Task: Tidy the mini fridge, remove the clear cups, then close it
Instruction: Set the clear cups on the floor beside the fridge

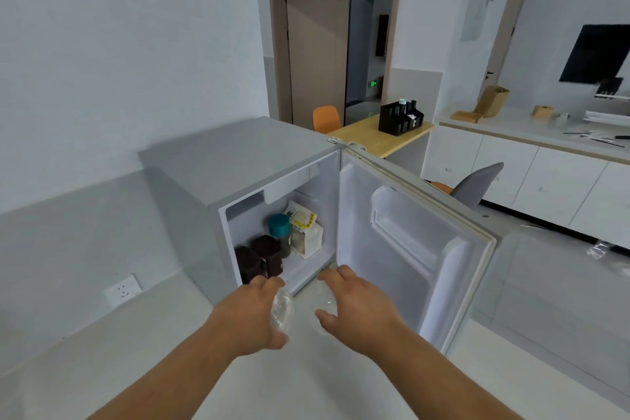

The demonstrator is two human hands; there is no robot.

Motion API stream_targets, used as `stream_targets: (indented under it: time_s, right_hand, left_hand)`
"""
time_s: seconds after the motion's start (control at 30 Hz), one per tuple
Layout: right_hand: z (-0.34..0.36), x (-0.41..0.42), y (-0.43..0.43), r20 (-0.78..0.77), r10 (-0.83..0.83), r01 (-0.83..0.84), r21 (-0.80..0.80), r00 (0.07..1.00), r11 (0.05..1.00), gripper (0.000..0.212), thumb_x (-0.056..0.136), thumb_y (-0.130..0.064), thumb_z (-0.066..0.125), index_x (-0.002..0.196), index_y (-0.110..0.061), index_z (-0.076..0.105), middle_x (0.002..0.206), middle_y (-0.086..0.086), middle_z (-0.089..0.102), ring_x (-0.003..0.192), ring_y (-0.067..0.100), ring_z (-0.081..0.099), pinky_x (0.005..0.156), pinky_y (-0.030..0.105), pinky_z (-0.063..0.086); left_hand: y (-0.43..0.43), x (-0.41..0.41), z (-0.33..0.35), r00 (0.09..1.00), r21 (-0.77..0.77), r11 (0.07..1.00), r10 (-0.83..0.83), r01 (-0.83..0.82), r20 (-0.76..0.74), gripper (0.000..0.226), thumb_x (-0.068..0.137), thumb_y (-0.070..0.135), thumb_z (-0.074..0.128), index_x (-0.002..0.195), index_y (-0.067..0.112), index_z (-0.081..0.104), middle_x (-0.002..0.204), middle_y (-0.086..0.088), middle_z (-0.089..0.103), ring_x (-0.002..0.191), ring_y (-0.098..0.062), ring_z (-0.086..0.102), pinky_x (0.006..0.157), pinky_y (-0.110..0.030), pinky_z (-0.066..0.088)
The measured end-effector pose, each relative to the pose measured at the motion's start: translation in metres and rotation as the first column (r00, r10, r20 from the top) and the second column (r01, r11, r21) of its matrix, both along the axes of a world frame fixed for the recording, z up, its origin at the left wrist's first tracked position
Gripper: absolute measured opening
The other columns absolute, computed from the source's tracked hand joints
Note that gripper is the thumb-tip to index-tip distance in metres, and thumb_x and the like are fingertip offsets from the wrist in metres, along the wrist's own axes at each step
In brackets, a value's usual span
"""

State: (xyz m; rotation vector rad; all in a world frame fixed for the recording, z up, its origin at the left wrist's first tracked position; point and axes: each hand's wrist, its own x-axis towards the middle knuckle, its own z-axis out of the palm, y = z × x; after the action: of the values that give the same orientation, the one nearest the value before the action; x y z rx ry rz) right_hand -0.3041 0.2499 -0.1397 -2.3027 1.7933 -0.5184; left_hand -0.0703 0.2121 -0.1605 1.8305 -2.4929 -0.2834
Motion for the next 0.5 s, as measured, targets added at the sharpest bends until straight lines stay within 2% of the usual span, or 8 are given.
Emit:
stream_targets:
  time_s: [0.1, 0.27, 0.5]
  right_hand:
    - [0.006, 0.014, -0.007, -0.02, -0.006, 0.006, -0.012, 1.0, 1.0, 0.063, 0.093, -0.056, 0.058, 0.148, -0.041, 0.034, 0.144, -0.011, 0.047, 0.116, 0.015, 0.058, 0.084, 0.028, 0.052]
    - [0.007, 0.031, -0.016, -0.002, -0.069, 0.069, 0.009, 0.998, 0.998, 0.062, 0.091, -0.06, 0.057, 0.146, -0.043, 0.034, 0.144, -0.014, 0.047, 0.113, 0.012, 0.058, 0.077, 0.019, 0.045]
    - [-0.002, 0.05, -0.033, 0.001, -0.125, 0.125, 0.032, 0.992, 0.992, 0.067, 0.085, -0.066, 0.057, 0.143, -0.047, 0.029, 0.143, -0.017, 0.047, 0.113, 0.012, 0.059, 0.082, 0.023, 0.048]
  left_hand:
    - [-0.009, 0.009, -0.002, 0.999, -0.009, 1.0, -0.027, 0.027, -0.019, 0.106, 0.057, 0.078, 0.072, 0.146, 0.044, 0.026, 0.139, 0.013, 0.049, 0.114, -0.015, 0.056, 0.088, -0.03, 0.053]
    - [-0.027, 0.017, -0.001, 0.996, 0.003, 0.996, -0.087, 0.087, -0.024, 0.106, 0.058, 0.076, 0.075, 0.145, 0.044, 0.024, 0.141, 0.012, 0.048, 0.118, -0.017, 0.055, 0.093, -0.033, 0.054]
    - [-0.052, 0.033, -0.007, 0.992, 0.017, 0.992, -0.126, 0.127, -0.031, 0.107, 0.058, 0.076, 0.075, 0.147, 0.045, 0.024, 0.144, 0.013, 0.046, 0.121, -0.016, 0.054, 0.095, -0.035, 0.054]
